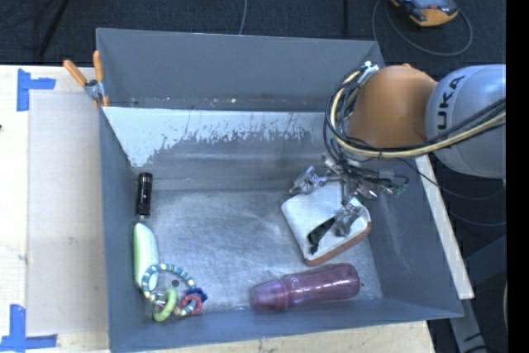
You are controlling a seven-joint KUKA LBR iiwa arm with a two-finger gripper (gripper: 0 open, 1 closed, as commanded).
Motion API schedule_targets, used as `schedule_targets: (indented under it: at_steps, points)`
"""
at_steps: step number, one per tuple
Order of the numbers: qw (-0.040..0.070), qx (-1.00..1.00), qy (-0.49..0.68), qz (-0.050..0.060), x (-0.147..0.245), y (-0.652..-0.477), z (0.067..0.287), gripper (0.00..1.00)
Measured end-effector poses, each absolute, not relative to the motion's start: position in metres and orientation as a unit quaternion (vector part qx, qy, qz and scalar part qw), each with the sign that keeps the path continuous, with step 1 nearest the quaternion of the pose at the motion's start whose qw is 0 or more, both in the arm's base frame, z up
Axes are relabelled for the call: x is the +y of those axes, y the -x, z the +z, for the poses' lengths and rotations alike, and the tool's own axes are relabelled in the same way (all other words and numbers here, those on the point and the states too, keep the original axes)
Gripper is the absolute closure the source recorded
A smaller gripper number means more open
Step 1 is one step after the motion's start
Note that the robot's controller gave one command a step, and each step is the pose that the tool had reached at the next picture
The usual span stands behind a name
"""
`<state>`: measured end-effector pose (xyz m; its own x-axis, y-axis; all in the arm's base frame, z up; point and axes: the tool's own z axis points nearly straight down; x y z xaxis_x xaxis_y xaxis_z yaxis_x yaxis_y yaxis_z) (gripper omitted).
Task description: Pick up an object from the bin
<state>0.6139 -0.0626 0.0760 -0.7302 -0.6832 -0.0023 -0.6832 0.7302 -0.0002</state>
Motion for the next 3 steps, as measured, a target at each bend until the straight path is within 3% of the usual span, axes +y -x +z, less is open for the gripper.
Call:
schedule_targets:
  at_steps: [1, 3]
  points:
    - [-0.002, 0.929, 0.371, 0.003, -0.0635, -0.6216, 0.0723, 1.0]
    - [-0.002, 0.929, 0.371, 0.004, -0.0629, -0.6203, 0.0773, 1.0]
